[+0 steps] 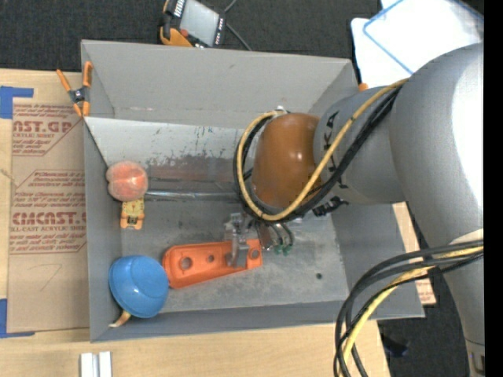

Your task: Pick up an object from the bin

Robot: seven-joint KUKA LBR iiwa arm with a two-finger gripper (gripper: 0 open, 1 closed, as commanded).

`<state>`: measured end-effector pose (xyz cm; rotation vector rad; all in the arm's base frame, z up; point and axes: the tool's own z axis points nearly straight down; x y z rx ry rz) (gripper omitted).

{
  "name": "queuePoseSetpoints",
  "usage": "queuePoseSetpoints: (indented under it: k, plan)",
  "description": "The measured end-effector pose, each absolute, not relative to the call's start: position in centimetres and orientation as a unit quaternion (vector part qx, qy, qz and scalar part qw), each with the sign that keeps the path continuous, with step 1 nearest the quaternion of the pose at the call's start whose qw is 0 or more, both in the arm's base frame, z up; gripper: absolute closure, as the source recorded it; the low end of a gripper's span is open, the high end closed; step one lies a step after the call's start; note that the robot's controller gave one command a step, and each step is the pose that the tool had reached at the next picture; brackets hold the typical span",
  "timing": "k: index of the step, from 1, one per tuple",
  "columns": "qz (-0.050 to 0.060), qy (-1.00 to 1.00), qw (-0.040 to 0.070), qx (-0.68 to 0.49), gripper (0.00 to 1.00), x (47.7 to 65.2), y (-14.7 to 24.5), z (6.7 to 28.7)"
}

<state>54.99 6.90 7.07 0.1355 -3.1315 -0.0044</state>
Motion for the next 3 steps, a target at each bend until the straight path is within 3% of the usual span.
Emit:
queuePoseSetpoints:
  k: [2,3]
  plan:
    - [-0.002,-0.999,0.004,0.043,1.0,55.0,6.9,7.8]
    - [-0.001,-0.999,0.009,0.043,1.0,54.7,6.9,10.6]
